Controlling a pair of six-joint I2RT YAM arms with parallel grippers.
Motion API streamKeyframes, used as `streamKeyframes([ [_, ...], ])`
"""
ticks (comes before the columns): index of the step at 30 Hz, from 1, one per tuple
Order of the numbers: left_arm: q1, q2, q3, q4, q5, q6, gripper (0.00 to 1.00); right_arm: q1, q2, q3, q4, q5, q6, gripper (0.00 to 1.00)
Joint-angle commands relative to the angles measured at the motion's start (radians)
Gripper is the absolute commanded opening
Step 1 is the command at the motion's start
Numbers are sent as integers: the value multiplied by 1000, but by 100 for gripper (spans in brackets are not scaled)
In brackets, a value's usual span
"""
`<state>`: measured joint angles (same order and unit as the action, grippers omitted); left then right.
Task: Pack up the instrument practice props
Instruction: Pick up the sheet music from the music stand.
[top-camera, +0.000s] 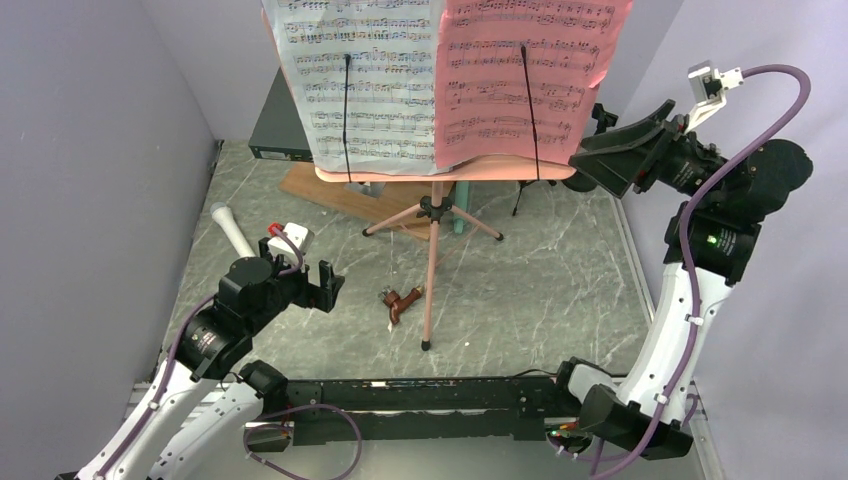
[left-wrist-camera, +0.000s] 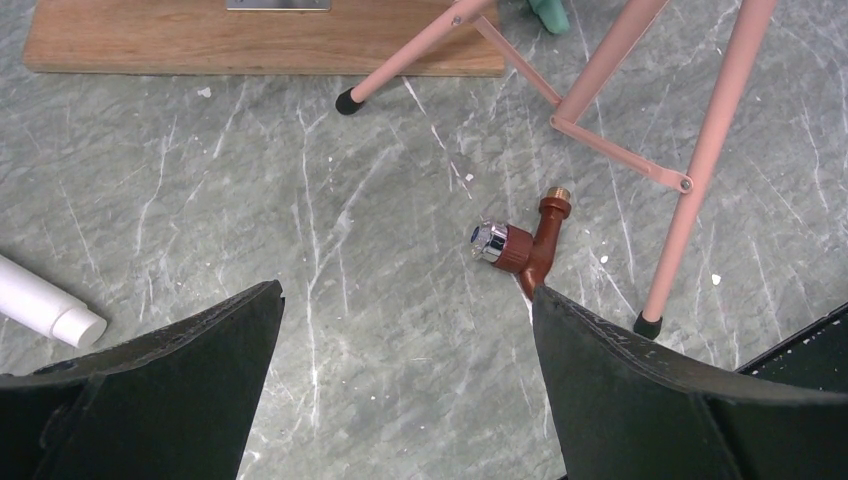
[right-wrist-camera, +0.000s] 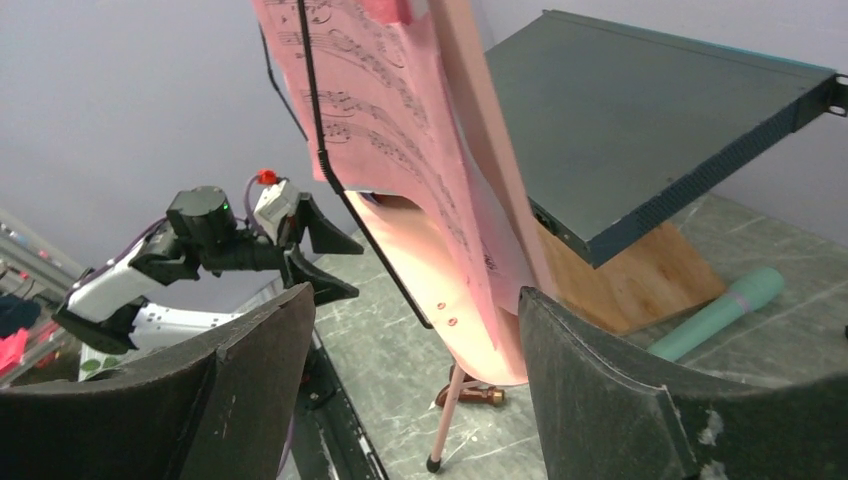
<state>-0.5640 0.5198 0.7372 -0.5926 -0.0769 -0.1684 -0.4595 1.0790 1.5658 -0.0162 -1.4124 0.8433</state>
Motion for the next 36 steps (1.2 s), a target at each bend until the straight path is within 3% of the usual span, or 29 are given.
streamKeyframes([
  [1, 7, -1, 11, -6, 10, 20, 100, 50, -5, -2, 5, 35, -9, 75],
  [9, 10, -1, 11, -5, 15, 21, 99, 64, 9, 7, 7, 36, -13, 68],
  [18, 12, 0, 10, -5, 20, 21, 100, 94, 44, 38, 85, 32, 21, 33],
  [29, 15, -1, 10, -3, 31, 23, 99, 161, 119, 120, 110, 48, 1, 31],
  [33, 15, -3, 10, -3, 31, 23, 100, 161, 141, 165, 122, 44, -2, 3],
  [36, 15, -3, 10, -3, 31, 23, 100, 146, 144, 201, 113, 40, -13, 0],
])
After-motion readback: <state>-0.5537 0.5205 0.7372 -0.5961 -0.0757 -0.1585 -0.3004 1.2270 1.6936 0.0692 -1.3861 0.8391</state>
